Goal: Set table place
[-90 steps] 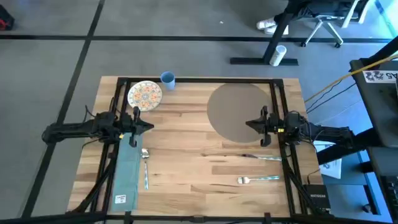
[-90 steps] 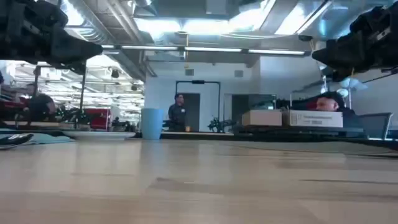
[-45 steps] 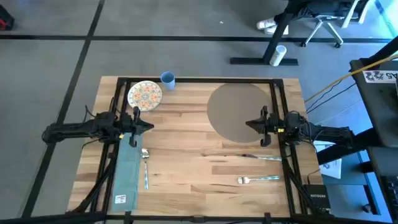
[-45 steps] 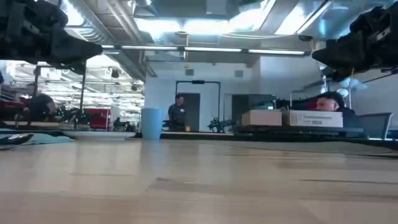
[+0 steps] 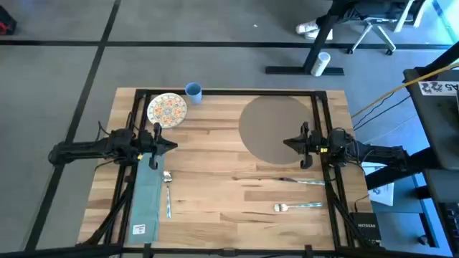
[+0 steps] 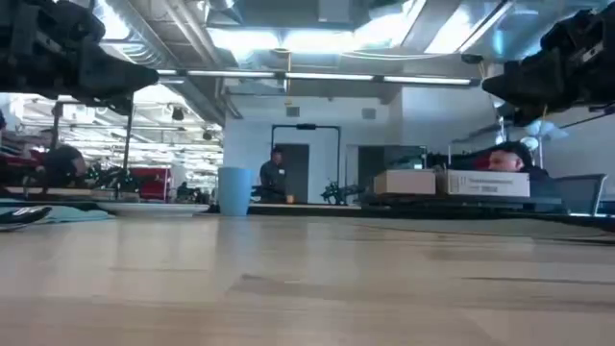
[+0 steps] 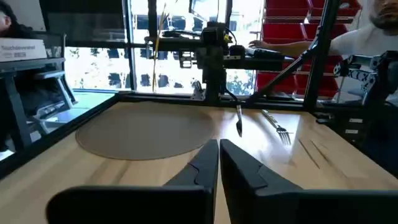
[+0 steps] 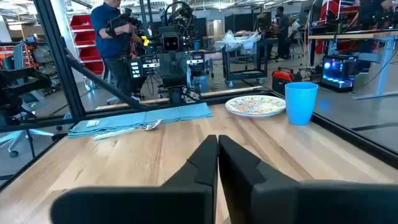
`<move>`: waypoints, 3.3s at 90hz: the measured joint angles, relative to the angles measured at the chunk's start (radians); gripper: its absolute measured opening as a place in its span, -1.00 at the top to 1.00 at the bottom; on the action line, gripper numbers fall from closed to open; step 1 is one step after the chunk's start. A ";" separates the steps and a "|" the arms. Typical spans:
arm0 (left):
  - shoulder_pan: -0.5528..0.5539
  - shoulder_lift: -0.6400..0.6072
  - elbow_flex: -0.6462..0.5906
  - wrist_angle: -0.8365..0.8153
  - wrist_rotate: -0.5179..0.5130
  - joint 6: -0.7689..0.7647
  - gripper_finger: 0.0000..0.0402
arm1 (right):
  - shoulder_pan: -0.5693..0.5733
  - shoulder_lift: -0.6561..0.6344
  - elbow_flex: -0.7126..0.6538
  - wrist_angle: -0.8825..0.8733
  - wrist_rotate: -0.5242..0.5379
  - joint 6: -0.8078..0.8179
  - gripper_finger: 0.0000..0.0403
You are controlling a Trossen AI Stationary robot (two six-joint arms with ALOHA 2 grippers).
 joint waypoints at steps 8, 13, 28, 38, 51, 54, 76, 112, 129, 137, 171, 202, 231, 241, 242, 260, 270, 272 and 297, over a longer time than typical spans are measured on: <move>0.000 0.000 0.000 0.000 0.000 0.000 1.00 | 0.000 0.000 0.000 0.000 0.000 0.000 1.00; 0.000 0.000 0.000 0.000 0.000 0.000 1.00 | 0.000 0.000 0.000 0.000 0.000 0.000 1.00; 0.000 0.000 0.000 0.000 0.000 0.000 1.00 | 0.000 0.000 0.000 0.000 0.000 0.000 1.00; 0.000 0.000 0.000 0.000 0.000 0.000 1.00 | 0.000 0.000 0.000 0.000 0.000 0.000 1.00; 0.000 0.000 0.000 0.000 0.000 0.000 1.00 | 0.000 0.000 0.000 0.000 0.000 0.000 1.00; 0.000 0.000 0.000 0.000 0.000 0.000 1.00 | 0.000 0.000 0.000 0.000 0.000 0.000 1.00; 0.000 0.000 0.000 0.000 0.000 0.000 1.00 | 0.000 0.000 0.000 0.000 0.000 0.000 1.00; 0.000 0.000 0.000 0.000 0.000 0.000 1.00 | 0.000 0.000 0.000 0.000 0.000 0.000 1.00; 0.000 0.000 0.000 0.000 0.000 0.000 1.00 | 0.000 0.000 0.000 0.000 0.000 0.000 1.00; 0.000 0.000 0.000 0.000 0.000 0.000 1.00 | 0.000 0.000 0.000 0.000 0.000 0.000 1.00; 0.000 0.000 0.000 0.000 0.000 0.000 1.00 | 0.000 0.000 0.000 0.000 0.000 0.000 1.00; 0.003 0.000 -0.001 0.034 -0.078 -0.215 1.00 | 0.000 0.000 0.000 0.000 0.000 0.000 1.00; 0.008 0.000 -0.001 0.036 -0.088 -0.272 1.00 | 0.000 0.000 0.000 0.000 0.000 0.000 1.00; 0.020 0.000 -0.001 0.053 -0.115 -0.294 1.00 | 0.000 0.000 0.000 0.000 0.000 0.000 1.00; 0.021 0.000 -0.001 0.059 -0.113 -0.295 1.00 | 0.000 0.000 0.000 0.000 0.000 0.000 1.00; 0.001 0.036 0.147 -0.110 -0.057 -0.342 1.00 | 0.000 0.000 0.000 0.000 0.000 0.000 1.00; -0.020 0.141 0.277 -0.291 -0.130 -0.412 1.00 | 0.000 0.000 0.000 0.000 0.000 0.000 1.00; -0.022 0.168 0.303 -0.313 -0.138 -0.431 1.00 | 0.000 0.000 0.000 0.000 0.000 0.000 1.00; -0.093 0.600 0.544 -0.480 -0.011 -0.682 1.00 | 0.000 0.000 0.000 0.000 0.000 0.000 1.00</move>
